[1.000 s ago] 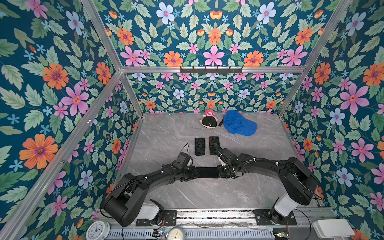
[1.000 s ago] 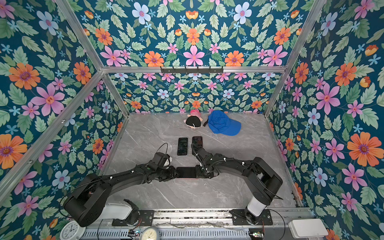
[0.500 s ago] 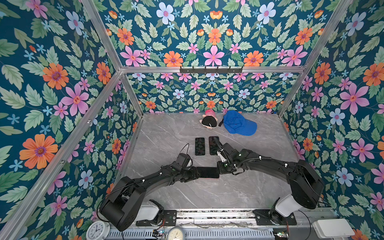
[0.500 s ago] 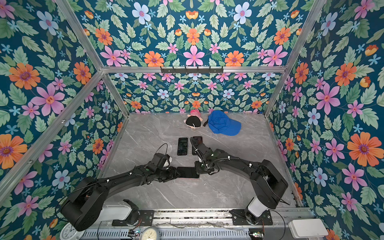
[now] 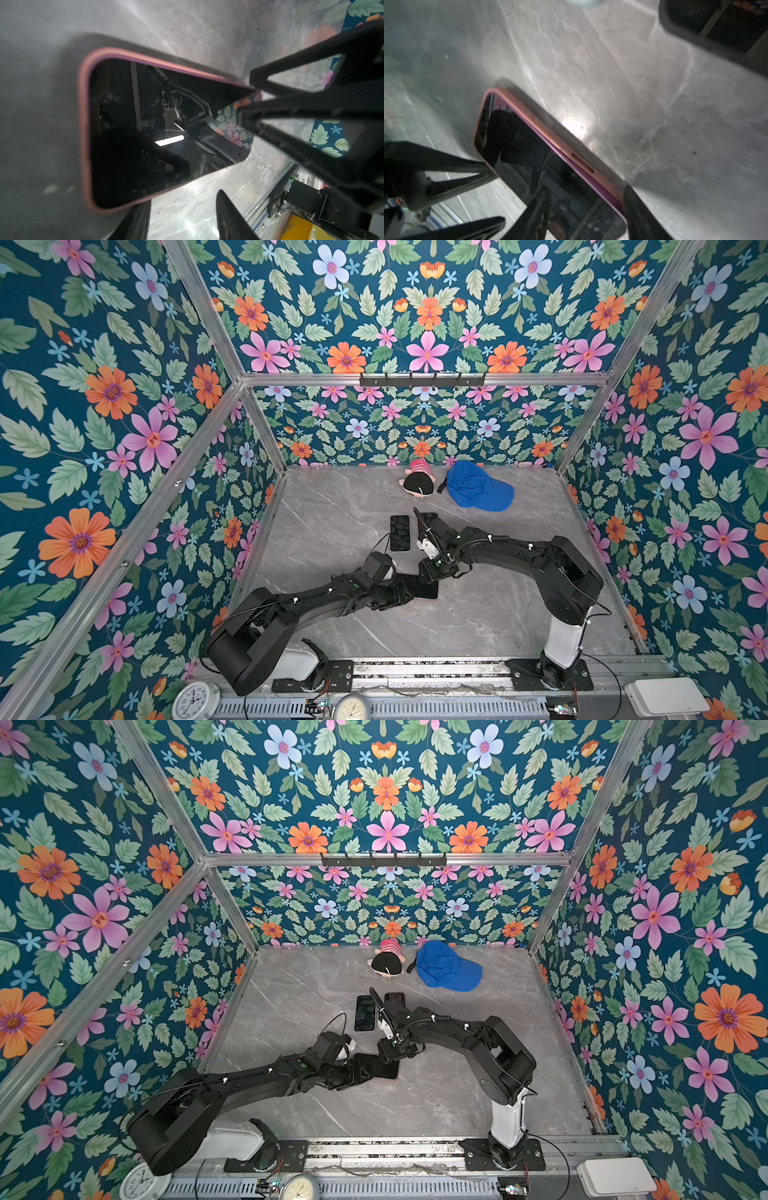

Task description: Put the phone into the phone case

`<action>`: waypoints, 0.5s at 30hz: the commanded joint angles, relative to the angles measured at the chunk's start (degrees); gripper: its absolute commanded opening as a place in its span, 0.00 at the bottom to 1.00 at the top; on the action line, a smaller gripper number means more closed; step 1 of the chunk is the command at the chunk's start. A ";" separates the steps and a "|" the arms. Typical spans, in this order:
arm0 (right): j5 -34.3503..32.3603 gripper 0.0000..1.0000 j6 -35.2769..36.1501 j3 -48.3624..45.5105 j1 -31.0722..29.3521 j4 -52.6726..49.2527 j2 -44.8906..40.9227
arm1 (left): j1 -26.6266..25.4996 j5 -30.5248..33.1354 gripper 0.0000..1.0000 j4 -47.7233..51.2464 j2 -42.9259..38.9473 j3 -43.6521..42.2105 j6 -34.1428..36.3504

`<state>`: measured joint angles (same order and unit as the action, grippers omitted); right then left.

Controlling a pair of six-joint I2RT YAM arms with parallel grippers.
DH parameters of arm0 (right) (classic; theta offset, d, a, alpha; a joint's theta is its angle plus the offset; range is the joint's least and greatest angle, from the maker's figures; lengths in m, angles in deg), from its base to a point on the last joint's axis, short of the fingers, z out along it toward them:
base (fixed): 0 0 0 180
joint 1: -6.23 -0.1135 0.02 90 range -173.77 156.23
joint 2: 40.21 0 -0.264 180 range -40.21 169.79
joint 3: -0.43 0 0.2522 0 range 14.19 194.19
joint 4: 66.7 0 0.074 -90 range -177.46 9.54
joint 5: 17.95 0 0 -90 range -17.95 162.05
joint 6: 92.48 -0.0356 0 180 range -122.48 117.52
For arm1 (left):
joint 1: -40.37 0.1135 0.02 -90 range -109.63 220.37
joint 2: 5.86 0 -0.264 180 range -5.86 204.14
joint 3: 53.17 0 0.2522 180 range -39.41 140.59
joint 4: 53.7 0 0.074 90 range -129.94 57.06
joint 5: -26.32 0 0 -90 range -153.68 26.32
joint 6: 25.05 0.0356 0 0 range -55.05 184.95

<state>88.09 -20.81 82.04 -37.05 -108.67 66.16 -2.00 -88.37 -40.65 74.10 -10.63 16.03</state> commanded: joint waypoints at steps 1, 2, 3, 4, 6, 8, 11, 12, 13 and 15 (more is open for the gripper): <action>4.88 0.52 0.30 -2.41 -0.22 0.28 -1.49 | 0.09 2.89 0.49 3.86 3.25 1.60 1.31; 5.48 0.51 -0.21 -3.42 -0.21 0.66 -2.13 | 0.05 2.84 0.48 3.79 4.05 2.31 1.41; 5.96 0.49 -0.88 -4.63 -0.43 1.06 -2.88 | 0.02 2.74 0.46 3.60 5.02 3.08 1.66; 6.48 0.47 -1.69 -5.78 -0.63 1.55 -3.67 | 0.09 2.71 0.45 3.59 5.81 3.82 1.81; 7.42 0.45 -3.23 -7.74 -1.21 2.65 -4.93 | 0.07 2.62 0.42 3.97 7.08 5.20 2.51; 7.78 0.44 -5.07 -9.35 -1.83 3.63 -5.93 | 0.09 2.80 0.40 4.73 8.30 6.61 3.22; 8.23 0.41 -8.53 -11.46 -2.14 5.42 -7.29 | 0.14 2.58 0.37 4.89 10.64 9.03 4.06; 8.32 0.41 -9.73 -12.15 -2.22 6.22 -7.84 | 0.14 2.41 0.36 4.99 11.56 10.04 4.27; 7.74 0.41 -10.75 -12.59 -2.33 6.49 -8.43 | 0.07 2.19 0.35 5.02 12.23 10.79 4.42; 5.77 0.41 -12.88 -13.31 -2.32 6.01 -9.80 | 0.13 1.67 0.33 5.51 13.20 11.74 4.54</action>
<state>94.29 -29.20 69.15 -39.30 -104.98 57.64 -1.90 -88.56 -39.84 86.08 0.47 18.96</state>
